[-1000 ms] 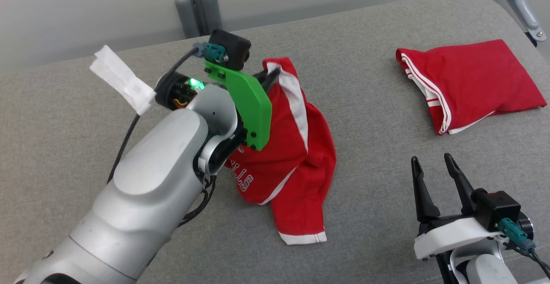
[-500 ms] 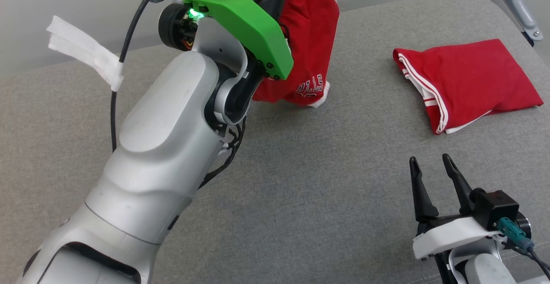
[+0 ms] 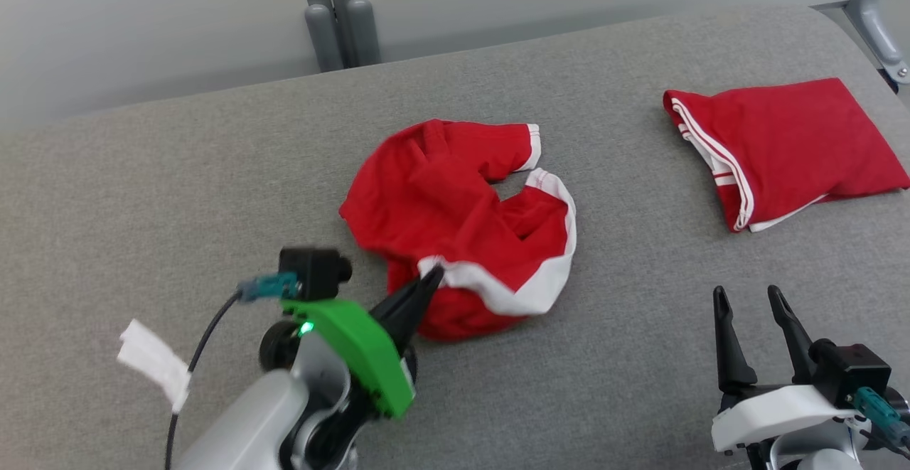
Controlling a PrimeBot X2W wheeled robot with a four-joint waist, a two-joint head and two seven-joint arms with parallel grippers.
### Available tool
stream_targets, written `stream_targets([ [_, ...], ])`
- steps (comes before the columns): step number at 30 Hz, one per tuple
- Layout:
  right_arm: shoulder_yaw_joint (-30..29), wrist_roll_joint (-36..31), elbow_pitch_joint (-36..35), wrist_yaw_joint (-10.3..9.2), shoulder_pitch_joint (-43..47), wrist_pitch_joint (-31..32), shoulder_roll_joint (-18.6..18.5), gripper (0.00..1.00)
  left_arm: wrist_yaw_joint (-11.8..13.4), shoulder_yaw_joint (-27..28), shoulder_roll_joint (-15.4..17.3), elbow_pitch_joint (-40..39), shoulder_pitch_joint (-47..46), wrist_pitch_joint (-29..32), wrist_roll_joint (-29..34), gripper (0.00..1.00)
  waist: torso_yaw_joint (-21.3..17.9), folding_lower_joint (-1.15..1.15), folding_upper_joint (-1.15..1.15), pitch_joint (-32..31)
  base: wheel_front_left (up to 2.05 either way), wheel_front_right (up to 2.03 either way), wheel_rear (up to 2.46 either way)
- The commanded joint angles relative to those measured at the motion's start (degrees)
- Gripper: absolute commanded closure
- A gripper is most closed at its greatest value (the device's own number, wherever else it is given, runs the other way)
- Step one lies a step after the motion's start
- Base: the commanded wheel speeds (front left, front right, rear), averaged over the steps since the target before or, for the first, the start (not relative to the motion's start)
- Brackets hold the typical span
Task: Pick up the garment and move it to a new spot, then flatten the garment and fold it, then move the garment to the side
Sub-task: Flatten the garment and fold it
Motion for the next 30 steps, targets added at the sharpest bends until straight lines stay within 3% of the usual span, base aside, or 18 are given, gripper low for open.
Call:
stream_targets([
  [1,-0.5,-0.3,-0.1,-0.02,0.9,0.0,-0.3,0.0,0.6,0.2,2.8,-1.6,3.7,0.2,-0.6,1.0,2.0,0.0,0.0,-0.9,0.0,0.0,0.0],
  [7,-0.5,-0.7,0.2,-0.02,0.8,0.0,-0.7,0.0,0.0,0.9,10.6,-3.1,12.7,-1.6,-0.9,1.0,5.7,0.0,0.0,-1.3,0.0,0.0,0.0],
  [15,0.5,-1.0,0.6,-0.02,0.7,0.0,-1.9,0.0,-3.5,2.9,8.6,3.3,15.7,-8.4,-3.0,1.0,8.7,0.0,0.0,-2.4,0.0,0.0,0.0],
  [17,0.6,-1.0,0.7,-0.02,1.1,0.0,-2.1,0.0,-4.1,2.7,8.6,4.8,16.0,-10.4,-1.9,0.64,8.9,0.0,0.0,-2.7,0.0,0.0,0.0],
  [18,0.6,-1.1,0.7,-0.02,1.3,0.0,-2.2,0.0,-4.3,2.8,8.6,5.7,16.2,-12.1,-1.0,0.01,9.0,0.0,0.0,-2.9,0.0,0.0,0.0],
  [25,0.5,-1.4,-0.4,-0.02,2.2,0.0,-2.9,0.0,-3.4,5.7,7.6,7.7,19.9,-19.8,3.5,0.0,8.6,0.0,0.0,-4.4,0.0,0.0,0.0],
  [27,0.3,-1.7,-1.2,-0.02,2.5,0.0,-3.1,0.0,-2.0,9.3,6.8,6.5,21.9,-20.4,6.1,0.0,8.4,0.0,0.0,-5.1,0.0,0.0,0.0],
  [30,-0.4,-2.1,-2.5,-0.02,3.4,0.0,-3.2,0.0,-0.1,19.1,4.3,1.9,26.8,-20.3,13.5,0.0,8.4,0.0,0.0,-6.4,0.0,0.0,0.0],
])
